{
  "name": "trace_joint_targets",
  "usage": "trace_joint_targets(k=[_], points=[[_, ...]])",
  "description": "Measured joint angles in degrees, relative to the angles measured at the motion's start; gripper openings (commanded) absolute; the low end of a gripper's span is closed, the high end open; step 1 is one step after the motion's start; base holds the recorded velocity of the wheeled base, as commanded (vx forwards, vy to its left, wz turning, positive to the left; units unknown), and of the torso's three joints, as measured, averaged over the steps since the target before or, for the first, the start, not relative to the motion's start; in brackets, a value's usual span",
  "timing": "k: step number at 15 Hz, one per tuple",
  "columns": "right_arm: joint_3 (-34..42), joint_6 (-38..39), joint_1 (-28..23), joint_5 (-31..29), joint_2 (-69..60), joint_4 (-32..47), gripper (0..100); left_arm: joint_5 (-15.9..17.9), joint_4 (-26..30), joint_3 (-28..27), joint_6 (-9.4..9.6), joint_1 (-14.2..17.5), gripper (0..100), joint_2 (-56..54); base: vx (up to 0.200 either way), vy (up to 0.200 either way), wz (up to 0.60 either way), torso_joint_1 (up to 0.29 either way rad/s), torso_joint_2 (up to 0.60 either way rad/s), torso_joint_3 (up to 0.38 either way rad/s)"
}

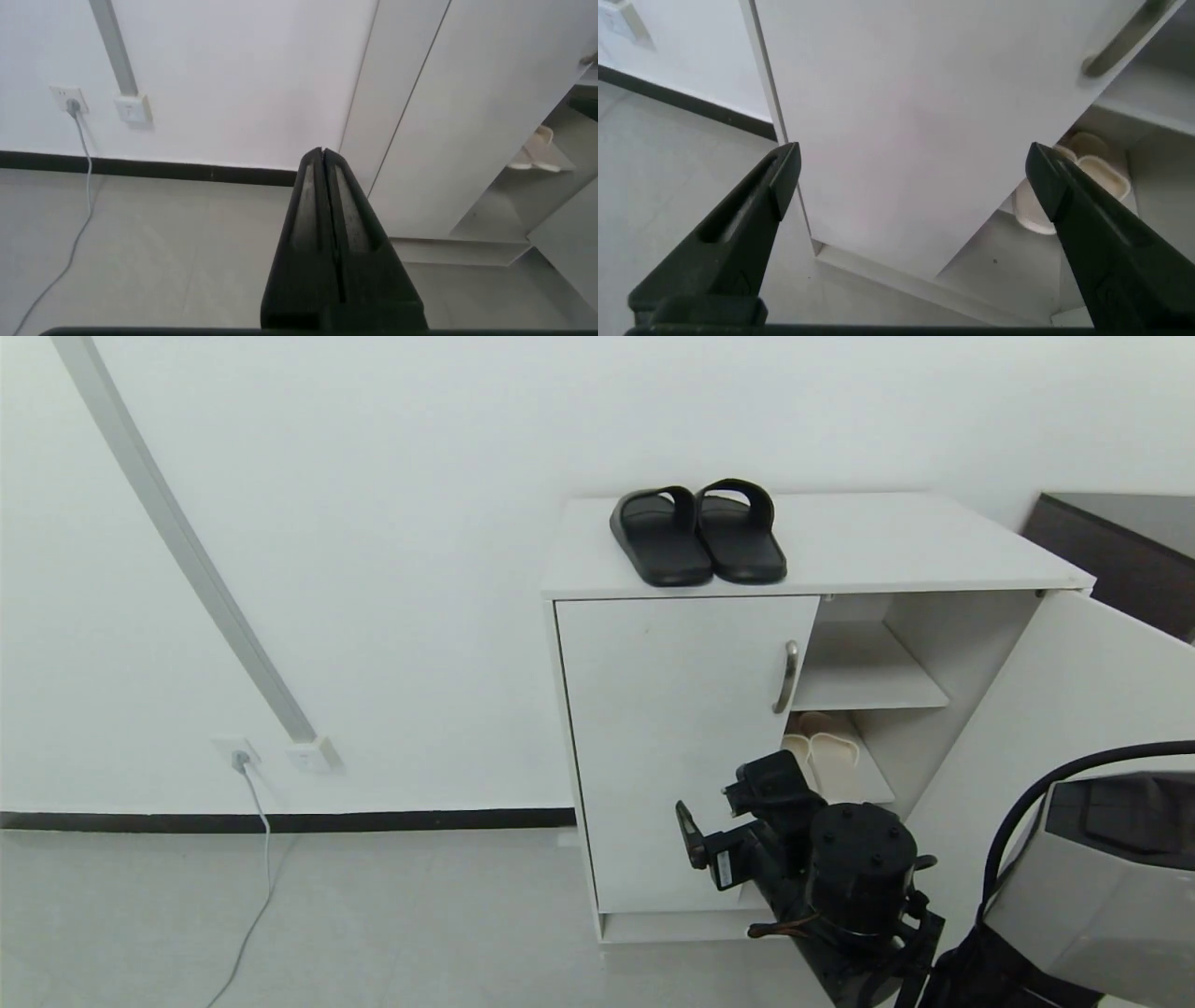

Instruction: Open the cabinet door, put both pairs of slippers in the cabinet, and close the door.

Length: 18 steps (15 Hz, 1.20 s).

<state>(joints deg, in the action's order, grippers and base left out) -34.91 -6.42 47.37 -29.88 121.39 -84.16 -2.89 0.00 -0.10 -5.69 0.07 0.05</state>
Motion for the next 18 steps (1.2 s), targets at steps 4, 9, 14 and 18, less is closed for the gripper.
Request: trace_joint_targets(k=[4, 9, 14, 18], points=[[0.0, 0.0, 0.0, 0.0, 0.0, 0.0, 100, 0.0, 0.0, 0.0, 0.0, 0.0, 0, 0.0, 0.0, 0.0, 0.0, 0.195, -0.51, -0.31], [0.0, 0.0, 0.0, -0.1, 0.0, 0.0, 100, 0.0, 0.0, 0.0, 0.01, 0.0, 0, 0.0, 0.0, 0.0, 0.0, 0.223, -0.54, -0.319], [0.0, 0.0, 0.0, -0.1, 0.0, 0.0, 100, 0.0, 0.0, 0.0, 0.0, 0.0, 0, 0.0, 0.0, 0.0, 0.0, 0.258, -0.59, -0.333], [0.0, -0.1, 0.0, -0.1, 0.0, 0.0, 100, 0.0, 0.0, 0.0, 0.01, 0.0, 0, 0.0, 0.0, 0.0, 0.0, 0.21, -0.45, -0.248]])
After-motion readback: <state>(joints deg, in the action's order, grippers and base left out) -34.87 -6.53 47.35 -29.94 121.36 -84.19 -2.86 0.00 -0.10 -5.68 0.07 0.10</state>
